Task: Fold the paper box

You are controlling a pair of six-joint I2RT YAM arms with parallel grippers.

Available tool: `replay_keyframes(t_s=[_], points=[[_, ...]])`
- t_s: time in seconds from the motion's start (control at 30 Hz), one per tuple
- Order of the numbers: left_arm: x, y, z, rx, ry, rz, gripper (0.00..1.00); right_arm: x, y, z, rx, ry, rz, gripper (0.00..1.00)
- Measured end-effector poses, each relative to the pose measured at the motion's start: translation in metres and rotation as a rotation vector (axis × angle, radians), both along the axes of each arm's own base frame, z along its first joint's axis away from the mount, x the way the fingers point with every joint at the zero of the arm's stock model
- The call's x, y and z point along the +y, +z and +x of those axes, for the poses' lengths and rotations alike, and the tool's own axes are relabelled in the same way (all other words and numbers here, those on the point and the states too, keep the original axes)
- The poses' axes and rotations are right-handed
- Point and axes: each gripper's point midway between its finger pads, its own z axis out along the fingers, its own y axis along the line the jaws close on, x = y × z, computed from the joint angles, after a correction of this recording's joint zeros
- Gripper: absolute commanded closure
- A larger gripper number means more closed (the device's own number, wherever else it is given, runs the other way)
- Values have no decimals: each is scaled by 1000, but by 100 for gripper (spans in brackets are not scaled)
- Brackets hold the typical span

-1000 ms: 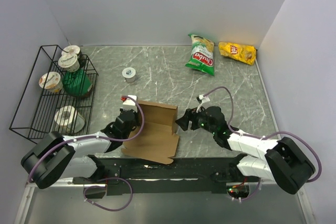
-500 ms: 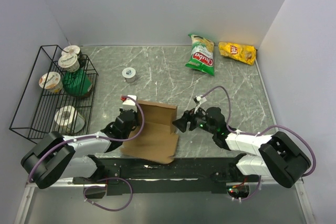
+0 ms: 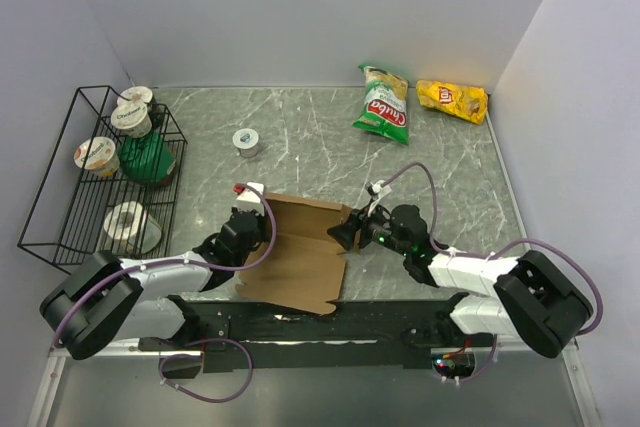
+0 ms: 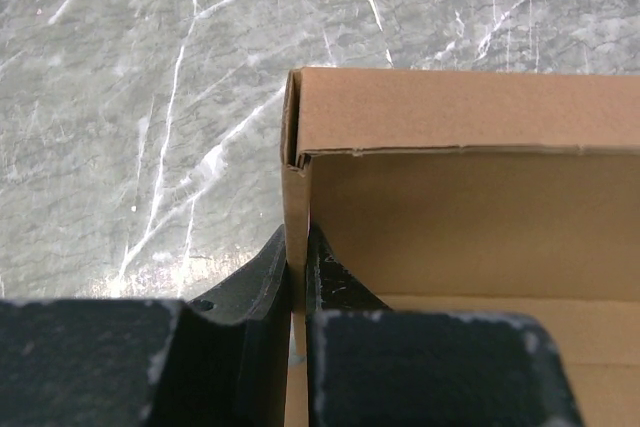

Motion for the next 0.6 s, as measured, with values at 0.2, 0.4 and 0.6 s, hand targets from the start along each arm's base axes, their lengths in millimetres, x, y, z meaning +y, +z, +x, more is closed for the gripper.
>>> replay_keyframes(t_s=[0.2,0.4,0.6], points=[[4,5,2,-15,35,-16,99,-13,2,3,11,-99,-33,23],[10,12,3,-36,75,-38,99,-36,14,1,4,-214,-26,26],[11,12,3,-36,77,-37,99,-52,6,1,10,-279,-75,39]])
